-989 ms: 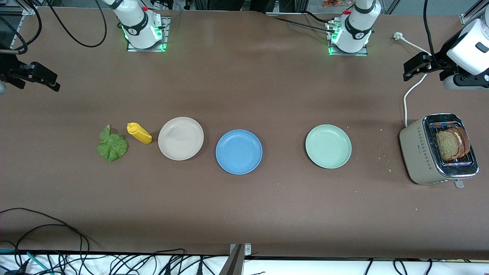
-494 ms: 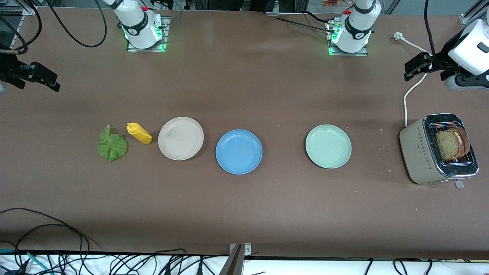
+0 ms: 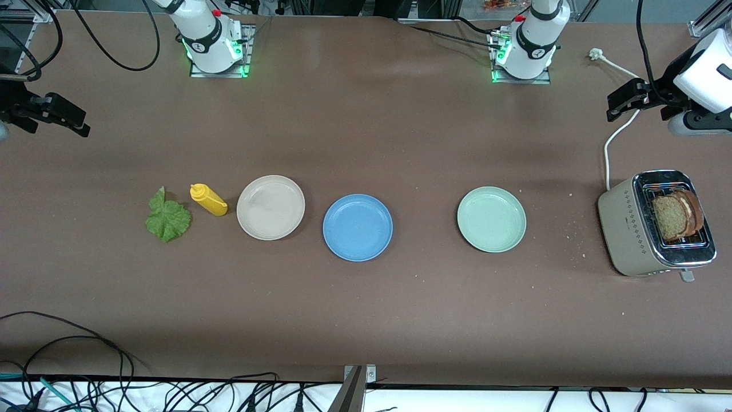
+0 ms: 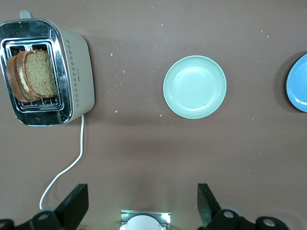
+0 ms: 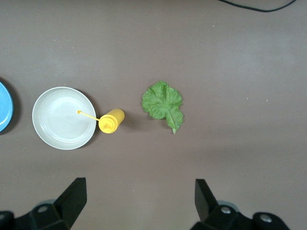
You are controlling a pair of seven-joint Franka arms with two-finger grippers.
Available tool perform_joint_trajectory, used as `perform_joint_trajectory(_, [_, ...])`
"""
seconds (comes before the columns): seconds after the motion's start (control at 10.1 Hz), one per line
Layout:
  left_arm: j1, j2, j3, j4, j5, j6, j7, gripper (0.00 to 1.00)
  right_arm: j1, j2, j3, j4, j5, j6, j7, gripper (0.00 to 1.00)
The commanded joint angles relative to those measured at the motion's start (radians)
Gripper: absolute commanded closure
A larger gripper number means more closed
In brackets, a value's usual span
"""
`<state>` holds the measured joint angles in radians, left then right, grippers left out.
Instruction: Make sandwich in blue plate with both arms
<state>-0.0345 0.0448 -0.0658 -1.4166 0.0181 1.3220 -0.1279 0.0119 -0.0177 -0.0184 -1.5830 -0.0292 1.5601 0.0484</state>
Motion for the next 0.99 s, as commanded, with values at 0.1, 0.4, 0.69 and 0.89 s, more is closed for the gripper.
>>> perform_joint_trajectory(0.1, [-0.004, 0.006, 0.003, 0.015, -0.017, -0.018, 0.031, 0.00, -0.006, -0.007, 0.002, 0.006, 0.015, -0.006, 0.005, 0.00])
perform_joint_trajectory(0.4, [0.007, 0.006, 0.012, 0.013, -0.015, -0.017, 0.034, 0.00, -0.006, -0.007, 0.002, 0.006, 0.015, -0.006, 0.005, 0.00])
perform_joint_trajectory(0.69, [0.060, 0.018, 0.018, 0.013, 0.005, -0.001, 0.037, 0.00, -0.006, -0.008, 0.002, 0.006, 0.015, -0.006, 0.005, 0.00])
perform_joint_trajectory(0.89, [0.100, 0.062, 0.023, 0.013, 0.016, 0.012, 0.031, 0.00, -0.006, -0.007, 0.002, 0.006, 0.015, -0.006, 0.005, 0.00])
